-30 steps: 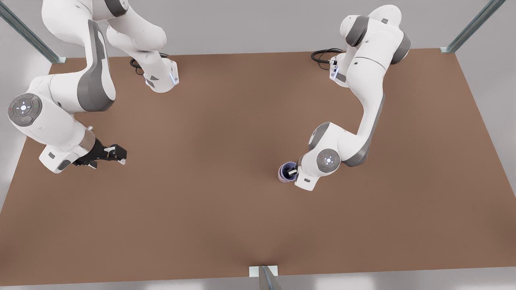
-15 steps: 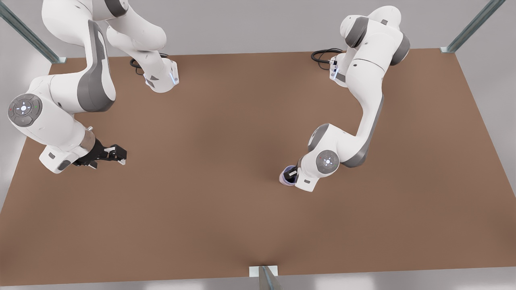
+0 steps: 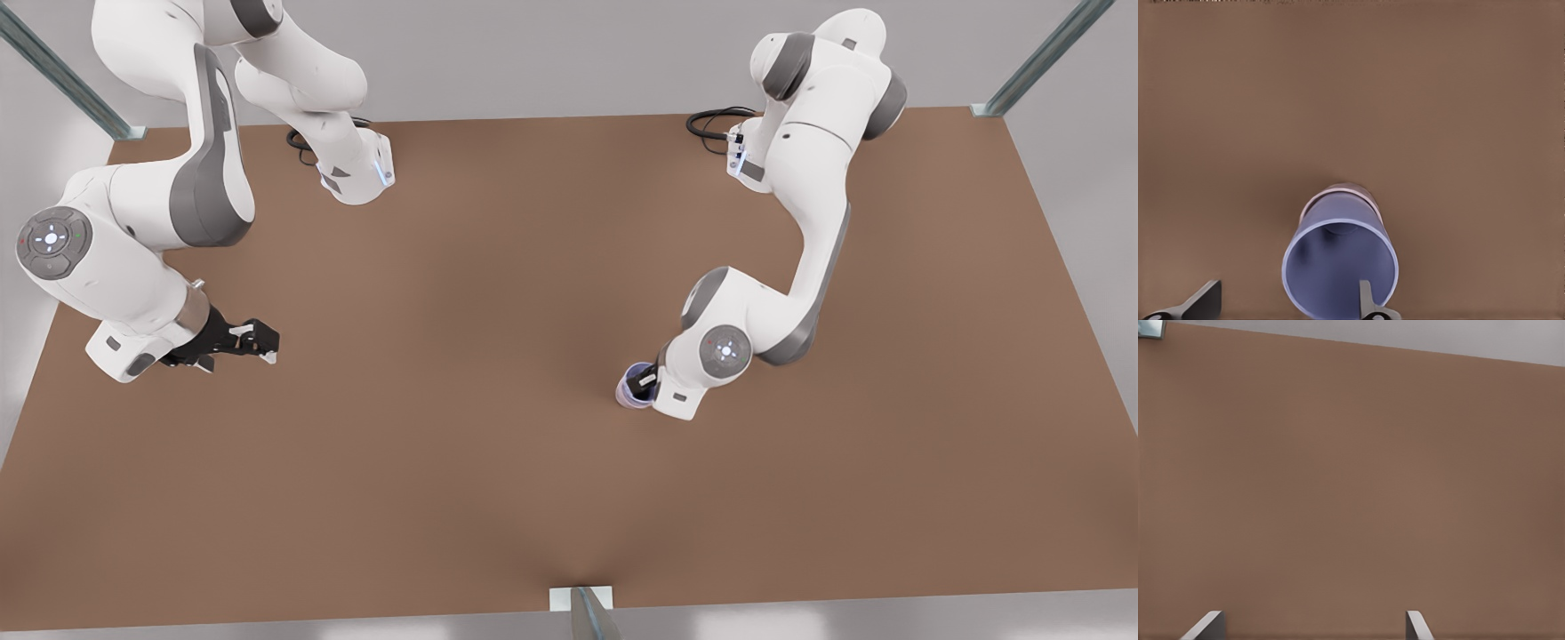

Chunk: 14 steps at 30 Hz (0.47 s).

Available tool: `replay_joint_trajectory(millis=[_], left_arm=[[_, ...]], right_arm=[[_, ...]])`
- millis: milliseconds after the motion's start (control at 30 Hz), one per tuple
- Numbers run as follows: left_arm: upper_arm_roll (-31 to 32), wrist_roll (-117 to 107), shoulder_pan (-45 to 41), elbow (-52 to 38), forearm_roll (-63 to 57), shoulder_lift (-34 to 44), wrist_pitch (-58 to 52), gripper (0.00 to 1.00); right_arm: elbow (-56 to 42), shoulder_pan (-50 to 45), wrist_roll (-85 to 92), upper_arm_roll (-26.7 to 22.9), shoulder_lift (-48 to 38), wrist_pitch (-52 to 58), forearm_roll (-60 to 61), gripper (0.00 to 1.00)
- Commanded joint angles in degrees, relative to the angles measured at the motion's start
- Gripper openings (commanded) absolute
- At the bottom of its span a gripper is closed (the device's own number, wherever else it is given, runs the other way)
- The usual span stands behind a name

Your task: Stack the cups, with the pink cup at the bottom and the purple cup at the top

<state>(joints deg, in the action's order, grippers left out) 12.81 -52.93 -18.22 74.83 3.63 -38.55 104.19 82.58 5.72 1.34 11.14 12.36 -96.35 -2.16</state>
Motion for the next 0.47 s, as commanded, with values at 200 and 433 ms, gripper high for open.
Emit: replay_joint_trajectory(millis=[200,433], left_arm=[[-21.42,57.06,6.35,-3.29,-2.57,16.39,-25.88,1.00],[-21.25,56.79,6.00,8.32,-3.45,28.26,-20.61,1.00]], right_arm=[[-0.05,-0.01,-0.02,-0.07,-0.05,0.02,0.05,1.00],[0.04,-0.01,-0.02,0.02,-0.05,0.02,0.05,1.00]])
